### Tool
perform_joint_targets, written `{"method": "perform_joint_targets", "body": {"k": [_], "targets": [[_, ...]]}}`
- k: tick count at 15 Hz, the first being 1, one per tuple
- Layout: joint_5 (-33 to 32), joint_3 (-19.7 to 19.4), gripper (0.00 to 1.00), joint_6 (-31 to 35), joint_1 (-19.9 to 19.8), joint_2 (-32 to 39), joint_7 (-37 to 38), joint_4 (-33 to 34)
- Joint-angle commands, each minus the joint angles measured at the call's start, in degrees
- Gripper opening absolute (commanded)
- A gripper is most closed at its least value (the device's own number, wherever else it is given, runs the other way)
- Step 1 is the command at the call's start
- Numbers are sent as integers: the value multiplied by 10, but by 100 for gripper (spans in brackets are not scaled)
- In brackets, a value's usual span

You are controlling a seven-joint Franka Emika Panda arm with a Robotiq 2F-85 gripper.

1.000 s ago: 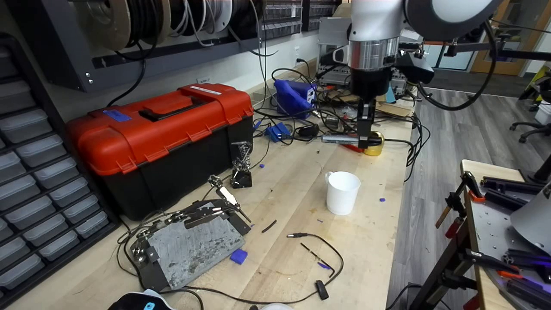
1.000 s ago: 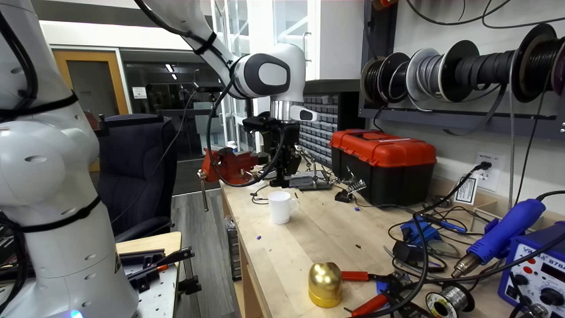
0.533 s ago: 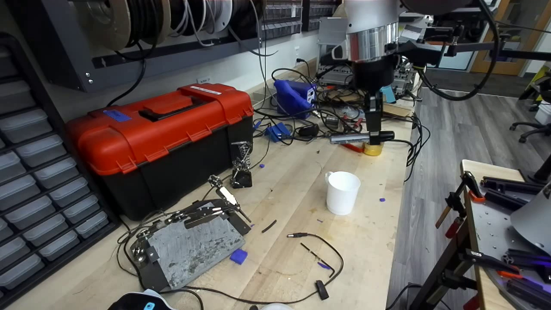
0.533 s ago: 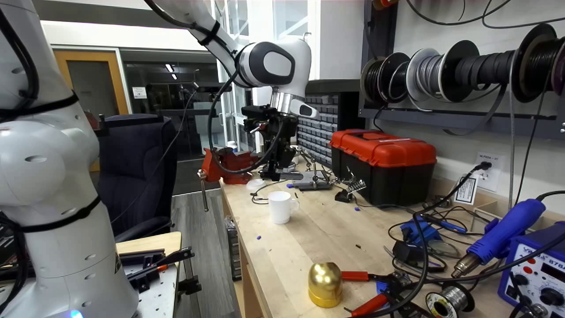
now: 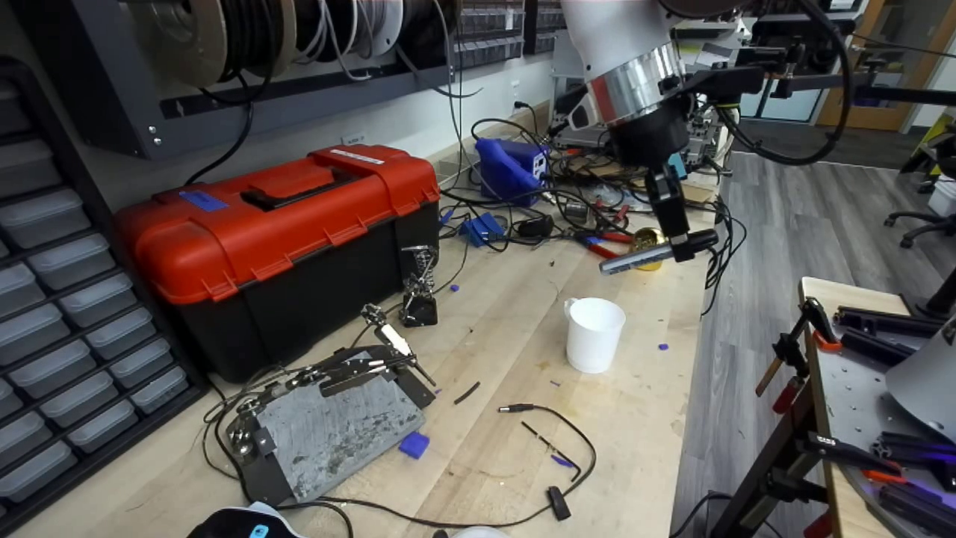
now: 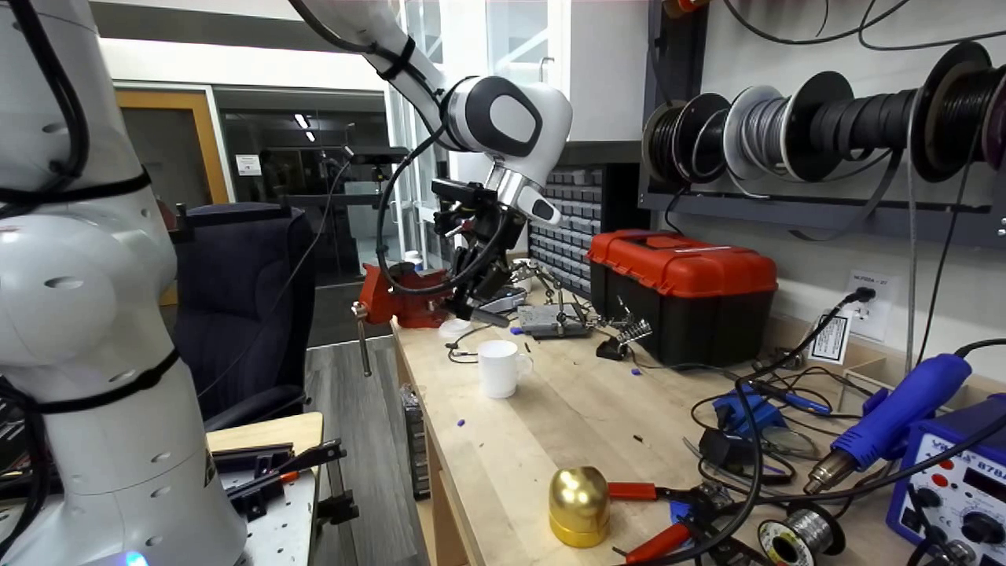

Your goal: Pick up the marker and put it in the cup

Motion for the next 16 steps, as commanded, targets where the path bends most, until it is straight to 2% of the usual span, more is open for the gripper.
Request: {"method": "perform_joint_targets", "body": {"k": [1,16], "targets": [[0,7,7,-68,-1,43,-1,54],[-31,9,7,-228,4,198,23,255]]}}
